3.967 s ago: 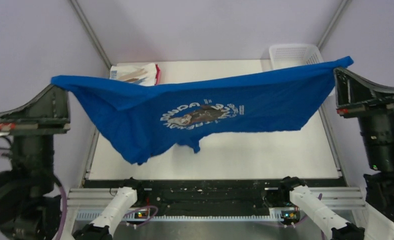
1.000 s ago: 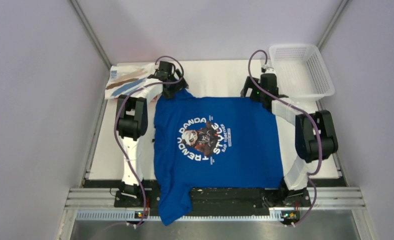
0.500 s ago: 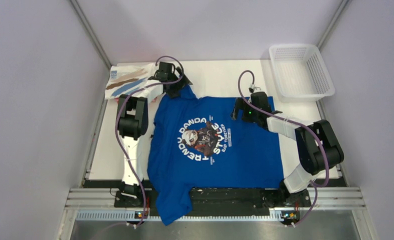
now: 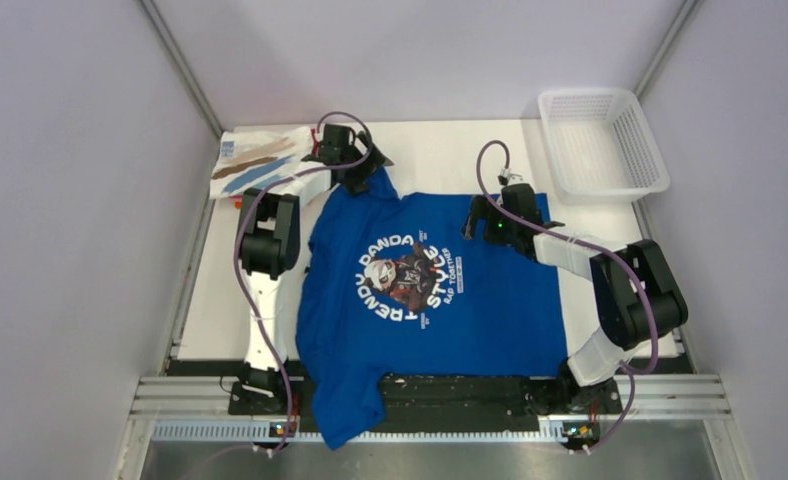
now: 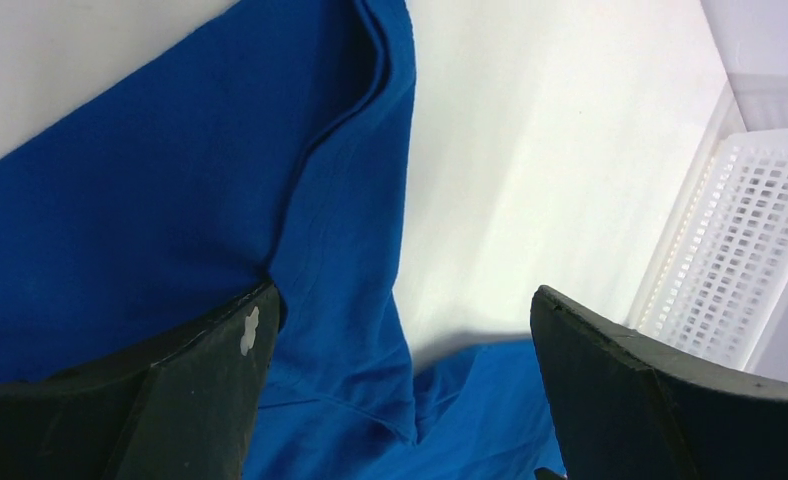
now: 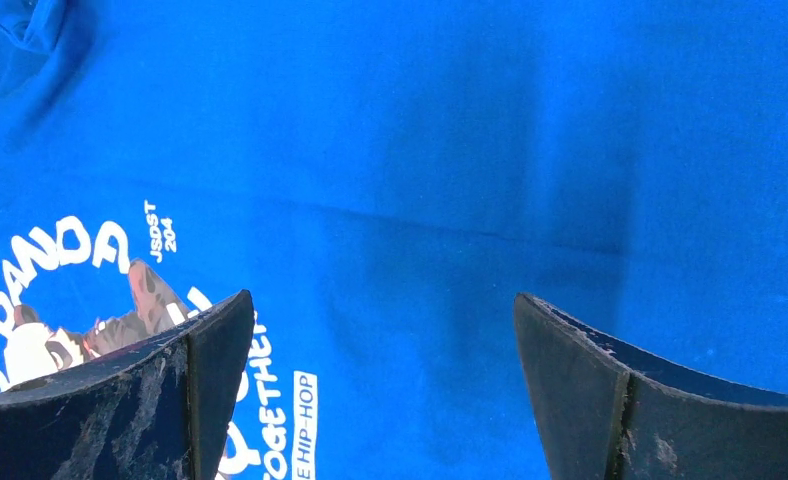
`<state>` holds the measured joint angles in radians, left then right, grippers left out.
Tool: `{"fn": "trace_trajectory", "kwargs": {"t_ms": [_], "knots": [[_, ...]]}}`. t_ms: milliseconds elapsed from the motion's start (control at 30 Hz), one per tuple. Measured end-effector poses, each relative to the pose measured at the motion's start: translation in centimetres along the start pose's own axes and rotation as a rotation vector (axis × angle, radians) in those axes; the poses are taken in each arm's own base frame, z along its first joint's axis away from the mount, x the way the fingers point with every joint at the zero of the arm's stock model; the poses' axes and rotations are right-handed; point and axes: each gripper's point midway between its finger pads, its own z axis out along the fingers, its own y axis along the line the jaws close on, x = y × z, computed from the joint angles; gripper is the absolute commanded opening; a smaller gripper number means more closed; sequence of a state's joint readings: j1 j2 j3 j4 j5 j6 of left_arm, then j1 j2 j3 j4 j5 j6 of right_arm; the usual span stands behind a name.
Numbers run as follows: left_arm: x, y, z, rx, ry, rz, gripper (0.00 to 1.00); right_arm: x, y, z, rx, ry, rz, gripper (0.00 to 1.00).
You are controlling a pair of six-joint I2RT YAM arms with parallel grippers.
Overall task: Fold and stack the t-shirts
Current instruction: Flatten out the tshirt
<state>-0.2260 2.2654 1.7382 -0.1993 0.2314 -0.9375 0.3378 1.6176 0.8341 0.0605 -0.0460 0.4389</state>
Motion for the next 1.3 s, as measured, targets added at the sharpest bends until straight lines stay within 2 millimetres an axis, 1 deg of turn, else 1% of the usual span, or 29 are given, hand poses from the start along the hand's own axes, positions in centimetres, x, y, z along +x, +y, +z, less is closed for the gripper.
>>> {"fn": "trace_trajectory", "kwargs": {"t_ms": [233,367,467,600,633,767,867,900,933,967,1033,1067,1100,1133,1200,1233,1300], "knots": [[1.2,-2.5,1.7,0.061,0.025,0.007,0.99,-0.1,-0.2,0.0,0.012,-0.004,0.000,0.99],[2.0,-3.5,2.2,0.099,0.044,-0.002,0.99,-0.1,-0.4,0.0,0.022,-0.009,-0.001,0.99],[2.3,-4.5,2.2,0.126,0.044,-0.008,0.99,-0.2,-0.4,0.0,0.024,-0.010,-0.001,0.99],[2.3,-6.5,2.2,0.190,0.028,-0.020,0.99,-0.2,-0.5,0.0,0.025,-0.010,-0.005,0.99],[2.3,-7.1,2.2,0.206,0.026,-0.019,0.99,-0.2,-0.5,0.0,0.024,-0.010,-0.011,0.99],[1.8,-10.4,2.1,0.304,0.020,0.008,0.99,-0.3,-0.4,0.1,0.012,-0.014,-0.047,0.99],[1.8,-11.6,1.6,0.335,0.017,0.057,0.99,-1.1,0.4,0.1,-0.013,-0.032,-0.086,0.99],[1.9,-11.5,1.5,0.327,0.018,0.079,0.99,-1.8,0.8,0.1,-0.027,-0.048,-0.104,0.98],[1.9,-11.2,1.4,0.308,0.018,0.091,0.99,-2.3,1.4,0.2,-0.038,-0.059,-0.121,0.98],[2.0,-10.3,1.1,0.269,0.017,0.111,0.99,-3.0,2.2,0.5,-0.052,-0.070,-0.155,0.97],[2.0,-8.5,0.0,0.205,0.006,0.125,0.99,-4.7,4.8,1.7,-0.087,-0.092,-0.235,0.95],[2.1,-7.0,-0.9,0.157,0.000,0.125,0.99,-5.5,6.6,2.5,-0.104,-0.106,-0.287,0.94],[2.0,-4.8,-2.3,0.091,-0.015,0.117,0.99,-6.4,8.8,3.4,-0.124,-0.122,-0.348,0.92],[1.9,-3.3,-3.7,0.041,-0.025,0.106,0.99,-6.9,10.9,4.2,-0.143,-0.137,-0.403,0.90],[1.2,0.6,-6.8,-0.065,-0.057,0.077,0.98,-7.6,14.5,5.5,-0.177,-0.155,-0.505,0.81],[0.6,2.1,-8.2,-0.106,-0.077,0.064,0.97,-7.8,16.0,6.1,-0.194,-0.162,-0.548,0.77],[-0.4,5.0,-10.4,-0.176,-0.120,0.041,0.92,-7.6,18.4,7.5,-0.223,-0.161,-0.635,0.70]]}}
